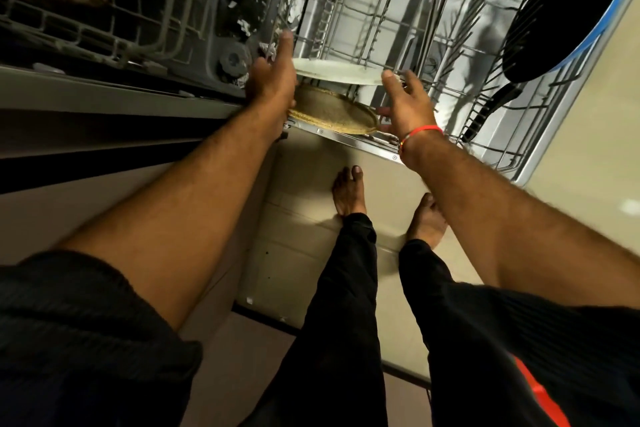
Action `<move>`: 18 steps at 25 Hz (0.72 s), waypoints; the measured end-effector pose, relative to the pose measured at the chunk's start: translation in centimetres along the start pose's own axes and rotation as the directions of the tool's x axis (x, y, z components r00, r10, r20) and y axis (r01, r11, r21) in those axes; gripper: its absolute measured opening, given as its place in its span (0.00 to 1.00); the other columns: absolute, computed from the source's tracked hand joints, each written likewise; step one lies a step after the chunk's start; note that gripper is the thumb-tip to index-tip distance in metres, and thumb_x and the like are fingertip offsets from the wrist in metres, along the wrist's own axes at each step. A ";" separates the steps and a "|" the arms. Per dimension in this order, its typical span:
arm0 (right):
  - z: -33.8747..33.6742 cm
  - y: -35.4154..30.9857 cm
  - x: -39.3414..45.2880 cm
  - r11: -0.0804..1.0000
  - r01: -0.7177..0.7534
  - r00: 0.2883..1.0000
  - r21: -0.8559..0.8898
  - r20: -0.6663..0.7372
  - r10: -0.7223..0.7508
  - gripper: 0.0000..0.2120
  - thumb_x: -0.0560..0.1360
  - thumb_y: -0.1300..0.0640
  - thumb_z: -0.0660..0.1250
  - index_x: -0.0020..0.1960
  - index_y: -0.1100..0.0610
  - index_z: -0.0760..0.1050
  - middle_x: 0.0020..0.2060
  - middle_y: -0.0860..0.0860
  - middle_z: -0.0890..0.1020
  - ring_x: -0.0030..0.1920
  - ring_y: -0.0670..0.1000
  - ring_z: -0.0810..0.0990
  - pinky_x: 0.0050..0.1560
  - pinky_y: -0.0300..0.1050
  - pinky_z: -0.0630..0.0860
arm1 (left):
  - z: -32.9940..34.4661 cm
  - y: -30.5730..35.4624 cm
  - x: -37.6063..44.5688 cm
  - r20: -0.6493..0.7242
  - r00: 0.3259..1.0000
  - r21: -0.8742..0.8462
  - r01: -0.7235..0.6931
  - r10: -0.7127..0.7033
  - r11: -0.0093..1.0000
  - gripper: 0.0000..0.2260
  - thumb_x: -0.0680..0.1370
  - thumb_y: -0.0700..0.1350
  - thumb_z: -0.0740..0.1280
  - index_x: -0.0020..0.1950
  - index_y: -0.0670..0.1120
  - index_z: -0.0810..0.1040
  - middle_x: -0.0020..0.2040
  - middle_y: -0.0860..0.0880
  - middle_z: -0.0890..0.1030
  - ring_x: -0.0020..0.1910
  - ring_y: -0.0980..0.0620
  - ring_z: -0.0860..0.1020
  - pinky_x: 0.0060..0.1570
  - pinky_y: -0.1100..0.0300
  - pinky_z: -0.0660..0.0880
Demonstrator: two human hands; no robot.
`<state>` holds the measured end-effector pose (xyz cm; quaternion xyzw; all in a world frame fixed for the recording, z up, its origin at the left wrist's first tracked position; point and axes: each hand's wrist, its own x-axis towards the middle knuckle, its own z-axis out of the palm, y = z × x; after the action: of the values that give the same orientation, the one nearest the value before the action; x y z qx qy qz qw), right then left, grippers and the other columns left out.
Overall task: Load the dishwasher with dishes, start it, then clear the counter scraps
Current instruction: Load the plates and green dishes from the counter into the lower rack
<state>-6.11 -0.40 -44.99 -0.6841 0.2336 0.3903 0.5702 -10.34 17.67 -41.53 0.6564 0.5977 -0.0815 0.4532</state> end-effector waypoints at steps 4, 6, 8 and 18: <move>0.7 0.1 0.7 0.984 0.013 1.000 -0.180 -0.016 -0.016 0.33 0.76 0.43 0.66 0.77 0.50 0.62 0.72 0.51 0.71 0.69 0.54 0.73 0.68 0.58 0.72 | 0.3 0.6 2.1 0.098 0.994 0.090 0.029 -0.038 0.995 0.17 0.80 0.48 0.67 0.67 0.45 0.73 0.51 0.49 0.83 0.34 0.58 0.76 0.21 0.69 0.67; 0.3 0.8 -0.4 0.974 0.061 0.998 -0.219 0.015 -0.060 0.29 0.78 0.47 0.66 0.77 0.49 0.63 0.72 0.51 0.72 0.70 0.50 0.72 0.71 0.50 0.69 | 0.1 0.3 2.2 0.074 0.997 0.085 0.002 -0.009 0.996 0.16 0.79 0.47 0.67 0.65 0.43 0.75 0.46 0.48 0.82 0.31 0.57 0.75 0.18 0.70 0.64; -0.1 1.2 -1.8 0.939 0.174 0.985 -0.295 0.060 -0.163 0.28 0.78 0.48 0.67 0.76 0.48 0.65 0.69 0.51 0.75 0.69 0.47 0.73 0.71 0.44 0.68 | -0.2 0.0 2.0 -0.002 0.999 0.102 -0.038 0.038 0.994 0.16 0.78 0.51 0.68 0.60 0.41 0.79 0.43 0.47 0.82 0.30 0.54 0.76 0.18 0.70 0.64; 0.1 2.6 -5.5 0.690 0.332 0.881 -0.643 -0.049 -0.470 0.24 0.73 0.29 0.57 0.62 0.41 0.72 0.52 0.48 0.83 0.55 0.53 0.81 0.55 0.52 0.79 | -2.3 -1.3 -0.3 -0.157 0.978 0.046 -0.133 0.138 0.990 0.11 0.78 0.46 0.66 0.53 0.41 0.84 0.41 0.45 0.83 0.18 0.57 0.73 0.18 0.65 0.67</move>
<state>-11.34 -1.65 -42.09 -0.9036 -0.0044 0.2353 0.3580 -12.56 18.88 -40.71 0.7079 0.5843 -0.0082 0.3968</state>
